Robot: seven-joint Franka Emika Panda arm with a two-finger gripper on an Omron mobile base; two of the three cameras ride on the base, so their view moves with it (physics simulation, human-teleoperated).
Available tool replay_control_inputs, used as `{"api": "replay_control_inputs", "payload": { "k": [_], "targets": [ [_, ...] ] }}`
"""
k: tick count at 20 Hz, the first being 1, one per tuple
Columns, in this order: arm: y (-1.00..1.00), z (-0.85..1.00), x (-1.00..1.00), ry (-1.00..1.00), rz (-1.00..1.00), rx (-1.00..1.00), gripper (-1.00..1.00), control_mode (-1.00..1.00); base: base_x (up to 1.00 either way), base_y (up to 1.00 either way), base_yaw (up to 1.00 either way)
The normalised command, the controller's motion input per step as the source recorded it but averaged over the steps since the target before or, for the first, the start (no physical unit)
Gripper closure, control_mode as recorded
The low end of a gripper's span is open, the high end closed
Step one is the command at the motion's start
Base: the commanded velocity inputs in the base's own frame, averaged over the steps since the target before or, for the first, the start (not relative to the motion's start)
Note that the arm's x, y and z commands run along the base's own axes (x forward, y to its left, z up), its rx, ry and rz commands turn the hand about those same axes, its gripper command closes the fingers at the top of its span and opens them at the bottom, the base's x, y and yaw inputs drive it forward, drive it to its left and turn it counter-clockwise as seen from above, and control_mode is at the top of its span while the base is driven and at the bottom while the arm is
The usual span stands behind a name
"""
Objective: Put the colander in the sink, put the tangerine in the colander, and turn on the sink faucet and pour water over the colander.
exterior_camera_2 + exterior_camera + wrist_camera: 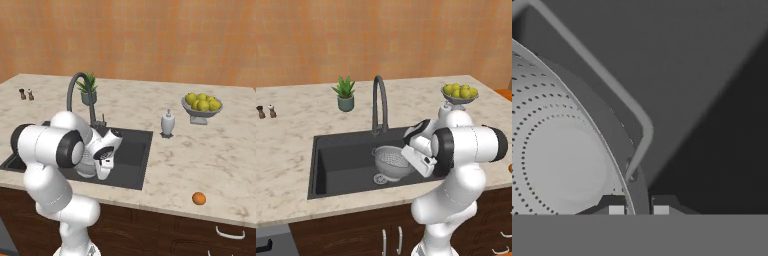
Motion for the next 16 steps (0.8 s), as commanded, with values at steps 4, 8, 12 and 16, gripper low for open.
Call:
{"api": "replay_control_inputs", "payload": {
  "k": [4,8,12,16],
  "targets": [
    [-0.01,-0.33,0.17,-0.02,0.02,-0.01,1.0,-1.0,0.0,0.0,0.0],
    [-0.01,-0.51,0.14,-0.13,0.01,0.0,1.0,-1.0,0.0,0.0,0.0],
    [0.0,-0.69,0.27,-0.15,0.05,0.0,1.0,-1.0,0.0,0.0,0.0],
    [0.01,-0.71,0.44,-0.2,0.08,0.0,1.0,-1.0,0.0,0.0,0.0]
  ]
}}
